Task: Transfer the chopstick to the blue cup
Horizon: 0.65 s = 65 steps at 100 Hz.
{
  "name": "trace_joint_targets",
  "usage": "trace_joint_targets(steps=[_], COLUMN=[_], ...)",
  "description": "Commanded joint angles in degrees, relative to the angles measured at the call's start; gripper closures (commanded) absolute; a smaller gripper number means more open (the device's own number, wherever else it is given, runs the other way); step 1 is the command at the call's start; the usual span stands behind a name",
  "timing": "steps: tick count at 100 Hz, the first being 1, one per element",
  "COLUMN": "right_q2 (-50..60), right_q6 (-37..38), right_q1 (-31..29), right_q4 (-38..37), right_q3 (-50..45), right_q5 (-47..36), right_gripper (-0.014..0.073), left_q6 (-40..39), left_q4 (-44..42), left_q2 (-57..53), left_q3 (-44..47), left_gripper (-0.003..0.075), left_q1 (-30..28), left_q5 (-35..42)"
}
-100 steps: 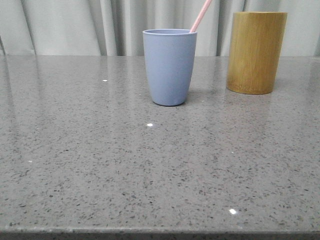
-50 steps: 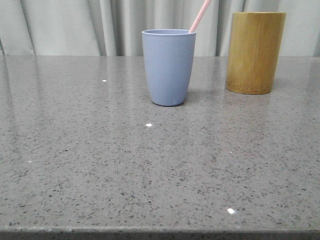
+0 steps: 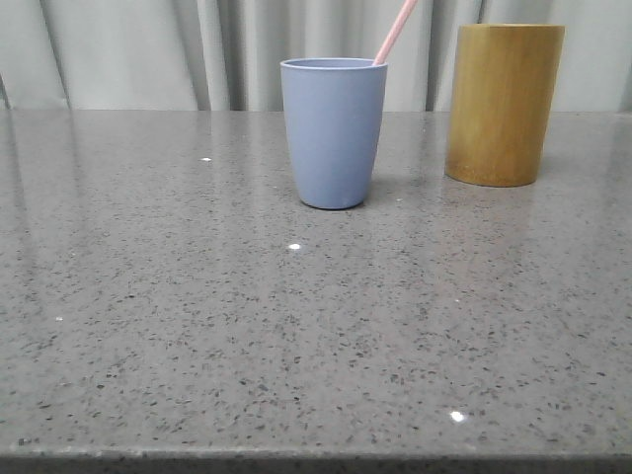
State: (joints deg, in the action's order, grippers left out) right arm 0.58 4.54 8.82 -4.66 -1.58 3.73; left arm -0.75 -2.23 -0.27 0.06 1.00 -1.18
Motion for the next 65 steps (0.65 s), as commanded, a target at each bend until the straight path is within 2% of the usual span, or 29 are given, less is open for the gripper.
trace_joint_targets(steps=[1, 65], right_q2=[0.9, 0.9], right_q6=[-0.8, -0.8], right_q1=[-0.4, -0.4], right_q4=[0.0, 0.0], right_q3=[-0.1, -0.1], right_q5=[-5.3, -4.7], right_gripper=[0.0662, 0.0662], left_q6=[-0.5, -0.5], left_q4=[0.1, 0.1], left_q2=[-1.9, -1.9], left_q3=[0.6, 0.6], left_gripper=[0.0739, 0.0739], left_q1=[0.0, 0.0], left_q5=[4.8, 4.8])
